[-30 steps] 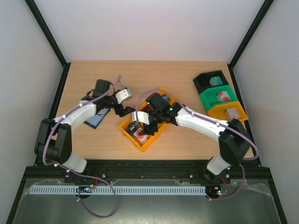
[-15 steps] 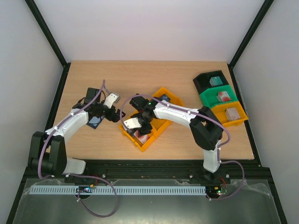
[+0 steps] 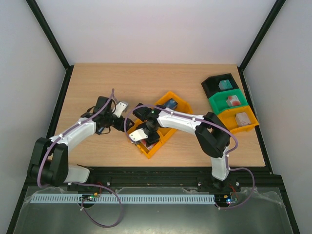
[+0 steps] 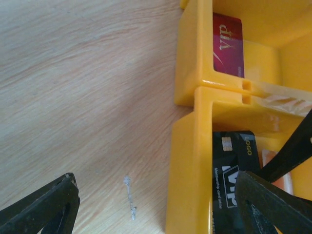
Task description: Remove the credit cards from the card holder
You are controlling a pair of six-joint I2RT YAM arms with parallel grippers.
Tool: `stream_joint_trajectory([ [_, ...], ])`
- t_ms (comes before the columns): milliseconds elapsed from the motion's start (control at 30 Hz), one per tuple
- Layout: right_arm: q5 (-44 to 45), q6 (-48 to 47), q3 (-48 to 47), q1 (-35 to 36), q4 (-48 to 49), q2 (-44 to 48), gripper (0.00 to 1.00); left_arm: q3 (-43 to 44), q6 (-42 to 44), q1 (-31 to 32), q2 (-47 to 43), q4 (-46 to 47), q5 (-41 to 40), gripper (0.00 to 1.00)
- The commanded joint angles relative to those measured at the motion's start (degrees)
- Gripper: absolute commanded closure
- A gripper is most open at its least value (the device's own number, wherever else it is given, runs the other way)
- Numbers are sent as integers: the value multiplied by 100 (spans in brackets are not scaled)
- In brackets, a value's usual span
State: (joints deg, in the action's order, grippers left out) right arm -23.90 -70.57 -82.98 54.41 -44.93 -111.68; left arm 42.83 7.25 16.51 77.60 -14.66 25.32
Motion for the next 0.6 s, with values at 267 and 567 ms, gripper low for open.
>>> stream_joint_trajectory([
  [267,421,-69,-315,116,-843,-363,30,-131,58,20,10,331,-389,12],
  [567,440,99,-496,231,-1342,-160,30,-116,137,25,20,349,-420,12],
])
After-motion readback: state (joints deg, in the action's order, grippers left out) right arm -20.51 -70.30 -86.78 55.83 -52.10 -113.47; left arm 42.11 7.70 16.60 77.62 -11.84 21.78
